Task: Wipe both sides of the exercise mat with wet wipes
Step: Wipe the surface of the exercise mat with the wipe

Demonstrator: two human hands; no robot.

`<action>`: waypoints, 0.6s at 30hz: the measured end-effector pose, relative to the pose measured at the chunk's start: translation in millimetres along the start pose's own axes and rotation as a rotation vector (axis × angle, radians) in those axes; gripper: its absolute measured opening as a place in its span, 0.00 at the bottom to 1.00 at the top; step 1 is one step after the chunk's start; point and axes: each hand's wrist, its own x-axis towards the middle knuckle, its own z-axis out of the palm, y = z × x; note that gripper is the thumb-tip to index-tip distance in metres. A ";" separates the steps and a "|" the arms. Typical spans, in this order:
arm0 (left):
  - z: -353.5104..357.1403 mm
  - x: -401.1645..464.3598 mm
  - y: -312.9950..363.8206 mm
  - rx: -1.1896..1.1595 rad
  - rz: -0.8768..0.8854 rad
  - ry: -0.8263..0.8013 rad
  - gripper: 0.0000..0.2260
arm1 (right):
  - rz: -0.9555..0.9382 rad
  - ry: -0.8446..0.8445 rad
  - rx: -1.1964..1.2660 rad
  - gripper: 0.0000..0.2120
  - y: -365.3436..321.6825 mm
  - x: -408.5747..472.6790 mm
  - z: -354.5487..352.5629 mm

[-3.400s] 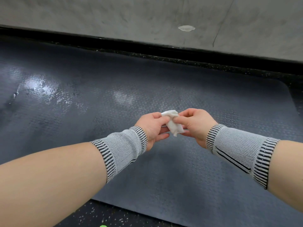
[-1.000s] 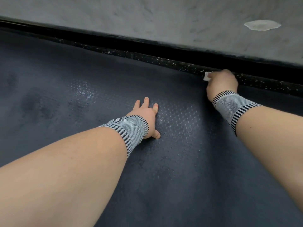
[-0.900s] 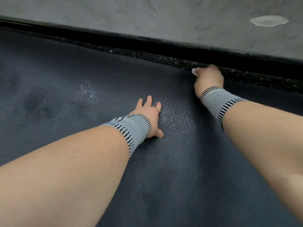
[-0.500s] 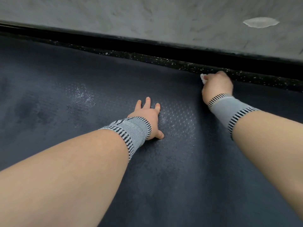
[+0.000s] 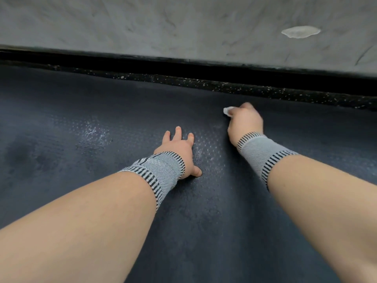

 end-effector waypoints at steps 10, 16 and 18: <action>-0.6 -3.7 -0.5 0.005 0.017 0.031 0.51 | 0.062 0.000 -0.121 0.15 35.2 -12.0 -12.4; 0.8 -1.5 -2.5 0.026 0.034 0.044 0.52 | -0.311 -0.202 -0.084 0.16 -23.6 -54.5 9.2; 0.6 -2.9 -2.5 0.018 0.034 0.045 0.52 | -0.349 -0.219 -0.123 0.15 -8.0 -56.2 -3.5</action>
